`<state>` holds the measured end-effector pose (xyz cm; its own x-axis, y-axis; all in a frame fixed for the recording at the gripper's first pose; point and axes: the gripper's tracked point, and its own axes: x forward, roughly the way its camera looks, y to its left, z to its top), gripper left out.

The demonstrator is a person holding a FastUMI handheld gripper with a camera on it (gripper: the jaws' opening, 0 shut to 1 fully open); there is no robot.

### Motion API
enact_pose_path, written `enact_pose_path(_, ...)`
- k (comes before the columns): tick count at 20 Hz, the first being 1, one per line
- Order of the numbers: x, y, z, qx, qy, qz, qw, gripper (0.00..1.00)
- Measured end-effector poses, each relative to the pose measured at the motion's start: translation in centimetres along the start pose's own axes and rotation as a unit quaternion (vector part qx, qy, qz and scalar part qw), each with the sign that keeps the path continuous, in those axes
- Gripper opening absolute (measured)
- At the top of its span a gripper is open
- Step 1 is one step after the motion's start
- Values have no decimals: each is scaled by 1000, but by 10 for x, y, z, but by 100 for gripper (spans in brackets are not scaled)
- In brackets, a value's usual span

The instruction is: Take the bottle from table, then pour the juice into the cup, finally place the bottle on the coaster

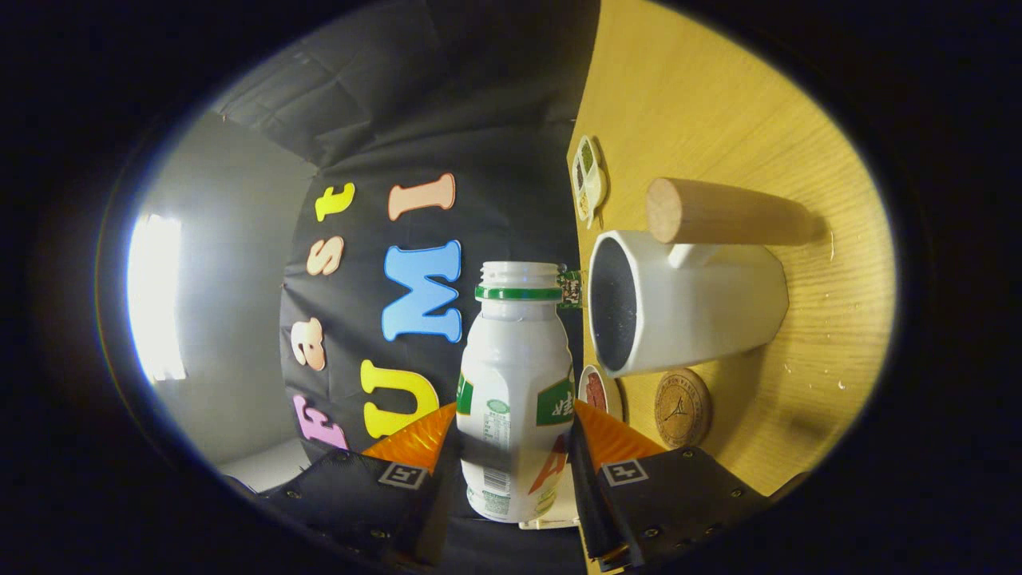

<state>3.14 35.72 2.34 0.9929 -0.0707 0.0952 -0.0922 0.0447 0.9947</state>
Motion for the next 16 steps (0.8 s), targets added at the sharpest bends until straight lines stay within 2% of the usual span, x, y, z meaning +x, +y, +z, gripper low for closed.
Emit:
enact_pose_path(4,-2,-8,1,-76,8,-10,997,64)
enact_pose_path(6,-3,-5,3,-109,3,4,994,65)
enact_pose_path(10,-1,-12,4,-200,8,-11,980,65)
enact_pose_path(13,0,-16,2,-278,12,-28,960,65)
enact_pose_path(16,-3,-12,-1,-354,15,-40,934,65)
